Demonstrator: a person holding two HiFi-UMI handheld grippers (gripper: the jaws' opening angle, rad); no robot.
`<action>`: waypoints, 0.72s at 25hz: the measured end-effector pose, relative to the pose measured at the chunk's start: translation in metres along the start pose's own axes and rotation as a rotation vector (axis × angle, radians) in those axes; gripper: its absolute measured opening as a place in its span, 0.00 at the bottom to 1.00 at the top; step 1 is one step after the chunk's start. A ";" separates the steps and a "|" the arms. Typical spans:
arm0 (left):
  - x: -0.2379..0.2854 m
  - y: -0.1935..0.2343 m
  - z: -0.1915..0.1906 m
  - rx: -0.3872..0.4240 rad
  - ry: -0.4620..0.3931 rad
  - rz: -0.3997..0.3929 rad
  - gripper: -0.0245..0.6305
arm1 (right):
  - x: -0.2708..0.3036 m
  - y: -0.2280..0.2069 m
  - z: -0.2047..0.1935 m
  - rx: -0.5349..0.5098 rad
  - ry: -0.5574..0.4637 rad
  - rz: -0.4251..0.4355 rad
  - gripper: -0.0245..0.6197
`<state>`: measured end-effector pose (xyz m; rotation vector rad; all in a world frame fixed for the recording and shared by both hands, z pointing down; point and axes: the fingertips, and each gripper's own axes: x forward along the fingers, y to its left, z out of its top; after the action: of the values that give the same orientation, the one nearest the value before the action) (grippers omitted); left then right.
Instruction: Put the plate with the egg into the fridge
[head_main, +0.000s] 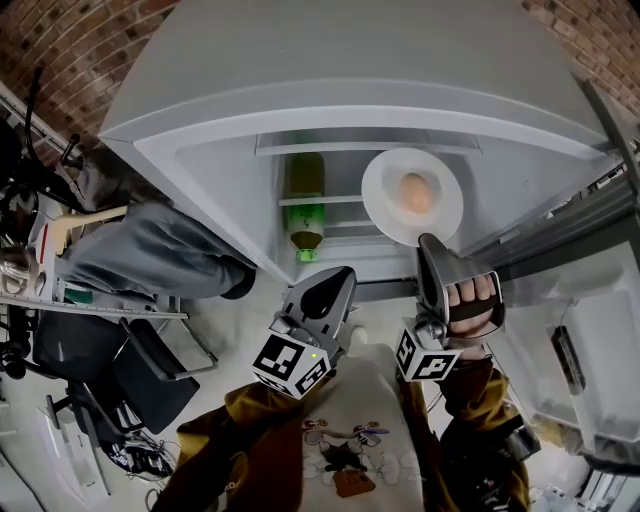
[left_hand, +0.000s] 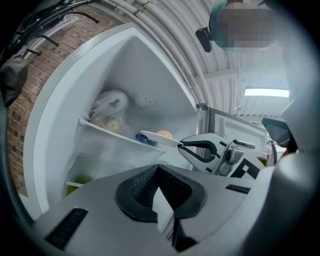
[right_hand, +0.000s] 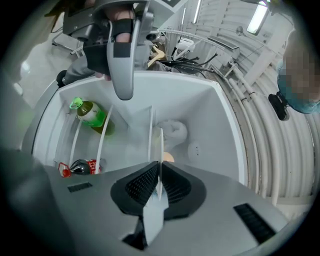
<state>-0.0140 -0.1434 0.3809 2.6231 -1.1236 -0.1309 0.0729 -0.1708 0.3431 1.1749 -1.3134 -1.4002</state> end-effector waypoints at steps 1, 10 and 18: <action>0.000 -0.001 0.001 -0.001 -0.002 -0.003 0.05 | 0.003 -0.001 -0.001 0.000 0.006 0.002 0.07; -0.007 0.011 0.004 -0.008 -0.013 0.020 0.05 | 0.034 0.003 -0.009 -0.002 0.037 0.033 0.07; -0.008 0.014 0.005 -0.007 -0.014 0.024 0.05 | 0.040 0.010 -0.006 -0.007 0.033 0.054 0.07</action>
<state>-0.0302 -0.1478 0.3803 2.6053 -1.1571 -0.1479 0.0709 -0.2115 0.3505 1.1452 -1.3073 -1.3408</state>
